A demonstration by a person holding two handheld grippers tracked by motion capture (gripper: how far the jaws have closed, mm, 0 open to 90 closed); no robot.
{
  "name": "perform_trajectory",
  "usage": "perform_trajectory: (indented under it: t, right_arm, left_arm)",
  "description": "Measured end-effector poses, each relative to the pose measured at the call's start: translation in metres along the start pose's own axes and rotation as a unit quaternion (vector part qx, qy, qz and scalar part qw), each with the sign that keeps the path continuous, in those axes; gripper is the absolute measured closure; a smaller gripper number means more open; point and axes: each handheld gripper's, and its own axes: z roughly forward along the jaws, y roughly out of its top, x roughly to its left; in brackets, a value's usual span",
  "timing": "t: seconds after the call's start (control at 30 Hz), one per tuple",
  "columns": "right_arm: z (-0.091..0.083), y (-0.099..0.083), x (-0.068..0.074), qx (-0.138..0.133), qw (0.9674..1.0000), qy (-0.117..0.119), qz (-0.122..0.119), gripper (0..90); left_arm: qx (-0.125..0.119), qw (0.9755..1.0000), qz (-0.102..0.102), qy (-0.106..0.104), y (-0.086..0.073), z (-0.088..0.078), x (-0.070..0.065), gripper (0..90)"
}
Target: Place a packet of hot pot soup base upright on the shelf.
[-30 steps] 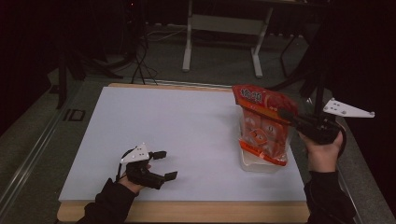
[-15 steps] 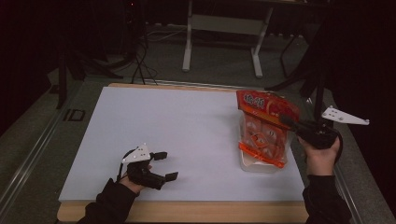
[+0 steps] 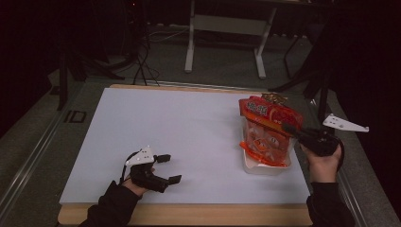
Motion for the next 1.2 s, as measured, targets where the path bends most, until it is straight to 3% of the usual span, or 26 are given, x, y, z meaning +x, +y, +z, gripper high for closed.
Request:
perform_trajectory:
  t: [0.17, 0.4, 0.53, 0.57, 0.63, 0.87, 1.0, 1.2]
  right_arm:
    - [-0.007, -0.005, -0.007, 0.009, 0.9997, -0.019, 0.007, 90.0]
    - [-0.005, -0.006, -0.007, 0.019, 0.9997, -0.017, 0.001, 90.0]
    - [0.011, -0.015, -0.003, 0.063, 0.9977, -0.019, -0.015, 90.0]
    - [0.012, -0.016, -0.004, 0.049, 0.9988, -0.006, -0.003, 90.0]
    - [0.011, -0.016, -0.003, 0.046, 0.9986, -0.023, -0.011, 90.0]
    - [0.008, -0.020, -0.009, 0.039, 0.9990, -0.017, 0.010, 89.6]
    - [0.007, -0.019, -0.008, 0.034, 0.9990, -0.016, 0.024, 75.7]
    - [0.001, -0.002, 0.005, 0.002, 0.9998, -0.017, 0.005, 59.1]
  left_arm:
    - [0.001, 1.0000, 0.000, 0.000, 0.000, 0.001, 0.001, 8.4]
    - [0.003, 1.0000, 0.000, -0.002, 0.000, 0.002, 0.000, 8.3]
    - [0.003, 1.0000, 0.000, -0.003, 0.000, 0.002, 0.000, 8.3]
    - [0.002, 1.0000, 0.000, -0.003, -0.001, 0.002, 0.000, 8.3]
    - [0.002, 1.0000, -0.001, -0.003, -0.001, 0.001, 0.000, 8.4]
    - [0.002, 1.0000, -0.002, -0.003, -0.002, 0.001, 0.000, 8.4]
    - [0.000, 1.0000, -0.004, -0.001, -0.002, 0.001, 0.001, 8.3]
    - [-0.001, 1.0000, -0.005, 0.001, -0.002, 0.001, 0.002, 8.3]
